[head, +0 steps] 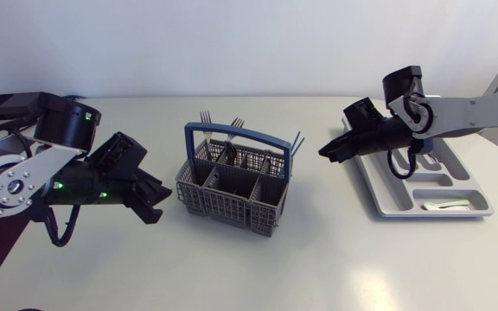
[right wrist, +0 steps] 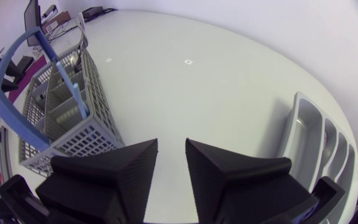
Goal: Sort the cutlery from the basket into the organizer compartments.
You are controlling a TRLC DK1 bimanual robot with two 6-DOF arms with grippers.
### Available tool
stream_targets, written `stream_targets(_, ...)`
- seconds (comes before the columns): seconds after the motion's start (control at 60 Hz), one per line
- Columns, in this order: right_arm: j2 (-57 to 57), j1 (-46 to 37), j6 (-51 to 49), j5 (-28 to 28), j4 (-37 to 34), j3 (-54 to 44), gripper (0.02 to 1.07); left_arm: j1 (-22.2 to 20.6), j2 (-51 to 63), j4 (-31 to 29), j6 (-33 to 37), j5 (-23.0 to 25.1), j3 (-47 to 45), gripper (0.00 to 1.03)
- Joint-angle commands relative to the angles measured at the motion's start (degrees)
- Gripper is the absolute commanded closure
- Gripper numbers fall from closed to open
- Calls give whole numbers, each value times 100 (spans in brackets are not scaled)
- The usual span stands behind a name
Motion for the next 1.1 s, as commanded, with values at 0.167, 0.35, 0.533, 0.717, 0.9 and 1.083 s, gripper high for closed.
stream_targets(0.167,927,117,528,-684,-655,960,100,-149,490,155,148,212,-175,100)
stream_targets(0.35,1182,275,818,-1395,-1183,1400,101,-78,1141,155,315,669,-35,100)
stream_targets(0.533,1375,372,695,-1967,-1745,1611,101,168,1528,410,359,827,124,100)
stream_targets(0.717,1305,416,264,-2283,-2255,1452,101,396,1853,594,351,862,352,100)
stream_targets(0.9,865,539,36,-2380,-2378,987,101,387,2072,700,280,941,616,100)
stream_targets(1.083,417,662,-61,-2389,-2387,512,101,335,2371,788,236,941,906,100)
